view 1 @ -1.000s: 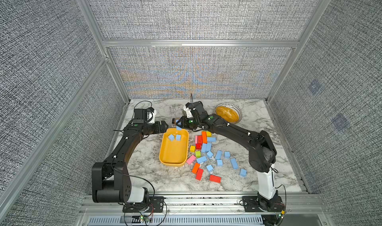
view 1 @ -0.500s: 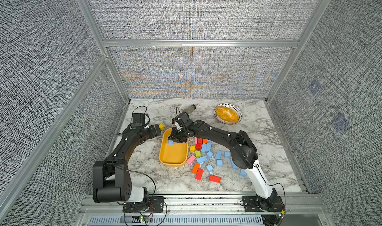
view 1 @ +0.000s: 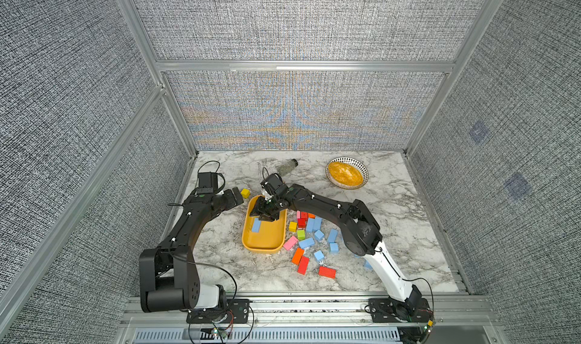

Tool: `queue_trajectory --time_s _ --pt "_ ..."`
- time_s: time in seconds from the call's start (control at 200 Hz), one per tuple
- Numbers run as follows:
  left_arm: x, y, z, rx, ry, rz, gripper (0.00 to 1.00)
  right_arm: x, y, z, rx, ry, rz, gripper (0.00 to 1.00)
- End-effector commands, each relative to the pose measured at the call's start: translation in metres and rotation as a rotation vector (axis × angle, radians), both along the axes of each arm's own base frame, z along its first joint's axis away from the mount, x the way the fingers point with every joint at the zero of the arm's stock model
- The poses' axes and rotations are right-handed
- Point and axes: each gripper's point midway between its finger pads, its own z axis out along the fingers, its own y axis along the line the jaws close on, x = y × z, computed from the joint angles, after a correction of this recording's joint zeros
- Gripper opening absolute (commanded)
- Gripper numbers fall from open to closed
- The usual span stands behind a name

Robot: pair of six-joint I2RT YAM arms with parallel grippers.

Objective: Pick out the blue building blocks
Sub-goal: Place the building block in the storage box, then pick up the building block from the center of the board.

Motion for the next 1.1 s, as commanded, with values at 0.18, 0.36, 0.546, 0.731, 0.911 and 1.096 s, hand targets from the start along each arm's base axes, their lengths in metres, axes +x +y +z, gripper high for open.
queue_trajectory --time_s 0.18,0.36,0.546,0.731,0.911,1.096 --pt "0.001 -0.02 0.027 -0.019 -0.119 -0.163 0.9 0.016 -0.027 0.077 0.047 -0.186 -0.074 0.49" --pt "-0.001 -0.051 0.046 0.014 -0.193 -0.358 0.84 0.011 -0.098 0.094 -0.005 -0.267 -0.169 0.49" --pt "-0.014 -0.114 0.052 0.026 -0.195 -0.715 0.71 -0.002 -0.179 0.083 -0.009 -0.258 -0.305 0.48" --pt "-0.044 -0.17 0.048 0.093 -0.199 -1.08 0.69 -0.02 -0.236 0.069 -0.049 -0.253 -0.392 0.48" --pt "-0.074 -0.219 0.036 0.208 -0.218 -1.371 0.68 -0.044 -0.28 0.056 -0.063 -0.242 -0.481 0.48" --pt "-0.114 -0.269 0.014 0.229 -0.252 -1.687 0.67 -0.081 -0.312 0.038 -0.01 -0.209 -0.566 0.48"
